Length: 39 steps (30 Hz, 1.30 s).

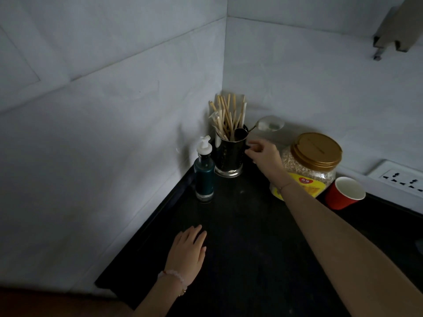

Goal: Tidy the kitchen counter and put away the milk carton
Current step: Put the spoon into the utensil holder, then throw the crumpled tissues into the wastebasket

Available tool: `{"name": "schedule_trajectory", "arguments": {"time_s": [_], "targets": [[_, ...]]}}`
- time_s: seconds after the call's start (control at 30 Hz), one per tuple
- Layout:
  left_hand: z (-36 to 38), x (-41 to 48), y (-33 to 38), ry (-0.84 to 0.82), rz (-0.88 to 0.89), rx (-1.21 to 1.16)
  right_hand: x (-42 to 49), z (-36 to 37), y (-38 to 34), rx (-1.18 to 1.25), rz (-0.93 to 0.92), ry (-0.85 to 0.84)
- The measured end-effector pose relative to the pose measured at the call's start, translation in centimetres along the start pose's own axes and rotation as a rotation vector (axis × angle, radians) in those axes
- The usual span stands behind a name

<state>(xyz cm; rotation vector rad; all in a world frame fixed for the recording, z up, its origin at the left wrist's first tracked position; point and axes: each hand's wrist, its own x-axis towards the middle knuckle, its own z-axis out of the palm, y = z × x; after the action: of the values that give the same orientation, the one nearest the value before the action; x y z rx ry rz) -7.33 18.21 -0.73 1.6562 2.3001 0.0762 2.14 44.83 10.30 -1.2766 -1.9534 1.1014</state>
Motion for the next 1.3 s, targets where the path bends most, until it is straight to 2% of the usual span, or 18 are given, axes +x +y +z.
{"name": "schedule_trajectory", "arguments": {"time_s": [0.2,0.5,0.63,0.73,0.93,1.13,1.23,1.3], "targets": [[0.0,-0.3,-0.1,-0.037,0.015,0.012,-7.5,-1.2,3.4,0.009,0.081,-0.063],[-0.8,0.1,-0.3,-0.072,0.063,0.019,-22.2,-2.7,8.2,0.152,0.503,0.009],[-1.0,-1.2,1.3,-0.060,0.091,-0.154,-28.6,-3.0,10.0,0.194,0.620,0.119],[-0.7,-4.1,4.3,-0.068,0.174,-0.298,-33.5,-3.6,11.5,0.236,0.708,0.204],[2.4,-10.0,10.7,-0.262,0.397,-0.446,-44.7,-5.3,12.8,0.466,0.816,0.498],[6.2,-16.8,16.6,-0.416,0.613,-0.362,-55.8,-4.7,13.9,0.548,0.890,0.689],[7.9,-20.3,19.6,-0.423,0.767,-0.307,-62.7,-2.9,16.0,0.592,1.010,0.761],[9.4,-22.8,21.6,-0.501,0.823,-0.268,-68.1,-0.8,17.1,0.631,1.116,0.796]]}}
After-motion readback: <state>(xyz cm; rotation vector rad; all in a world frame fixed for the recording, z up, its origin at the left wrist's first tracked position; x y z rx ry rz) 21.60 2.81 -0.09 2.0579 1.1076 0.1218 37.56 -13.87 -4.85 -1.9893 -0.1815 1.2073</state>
